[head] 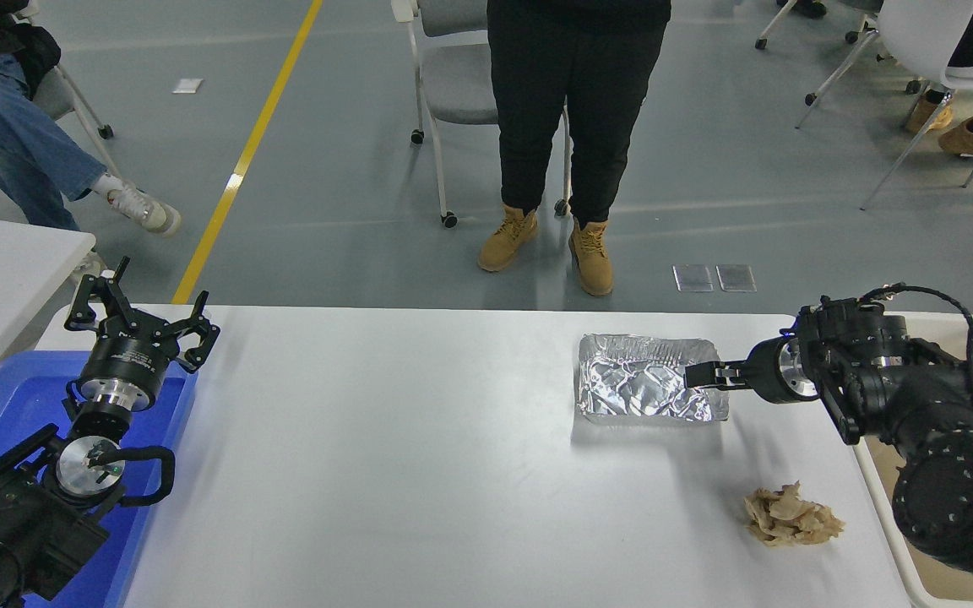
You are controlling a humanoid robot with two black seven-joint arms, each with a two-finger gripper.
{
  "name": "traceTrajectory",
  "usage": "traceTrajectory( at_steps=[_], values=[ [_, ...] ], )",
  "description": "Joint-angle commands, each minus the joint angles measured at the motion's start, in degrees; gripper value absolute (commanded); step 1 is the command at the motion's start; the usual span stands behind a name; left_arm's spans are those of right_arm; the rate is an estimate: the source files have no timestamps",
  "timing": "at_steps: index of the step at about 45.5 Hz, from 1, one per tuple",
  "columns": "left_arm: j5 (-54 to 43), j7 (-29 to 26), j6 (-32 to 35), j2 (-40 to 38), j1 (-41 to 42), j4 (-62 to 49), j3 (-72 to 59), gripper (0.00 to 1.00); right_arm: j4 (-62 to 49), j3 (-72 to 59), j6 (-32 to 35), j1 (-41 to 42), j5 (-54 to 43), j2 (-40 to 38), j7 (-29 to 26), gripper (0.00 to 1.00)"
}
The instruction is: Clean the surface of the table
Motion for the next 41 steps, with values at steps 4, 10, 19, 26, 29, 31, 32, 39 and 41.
traceTrajectory(
  at_steps=[4, 10, 19, 26, 29, 31, 32, 39, 41],
  values=[
    [0.00, 0.00, 0.00, 0.00, 0.00, -0.05, 0.00, 1.00, -0.05, 0.61, -9.63, -3.45, 0.46, 0.64, -0.26, 0.86],
    [0.00, 0.00, 0.00, 0.00, 0.00, -0.05, 0.00, 1.00, -0.05, 0.61, -14.03, -4.95, 0.46, 0.91, -0.44, 0.85],
    [0.00, 0.00, 0.00, 0.00, 0.00, 0.04, 0.00, 1.00, 0.04, 1.14, -15.26, -5.48, 0.81, 1.61, -1.40, 0.81],
    [0.00, 0.00, 0.00, 0.00, 0.00, 0.04, 0.00, 1.00, -0.05, 1.49, -15.35, -5.48, 0.89, 1.61, -2.63, 0.78],
    [0.00, 0.00, 0.00, 0.00, 0.00, -0.05, 0.00, 1.00, -0.05, 1.49, -15.35, -5.48, 0.90, 1.70, -2.72, 0.73],
    [0.00, 0.00, 0.00, 0.00, 0.00, -0.05, 0.00, 1.00, -0.05, 1.49, -15.35, -5.48, 0.81, 1.79, -2.72, 0.66],
    [0.00, 0.00, 0.00, 0.00, 0.00, -0.05, 0.00, 1.00, -0.05, 1.41, -15.35, -5.48, 0.72, 1.79, -2.72, 0.61],
    [0.00, 0.00, 0.00, 0.00, 0.00, 0.04, 0.00, 1.00, 0.04, 1.32, -14.91, -5.48, 0.19, 1.70, -2.64, 0.35],
    [0.00, 0.00, 0.00, 0.00, 0.00, 0.04, 0.09, 1.00, 0.13, 1.32, -14.65, -5.48, 0.10, 1.70, -2.55, 0.28]
  ],
)
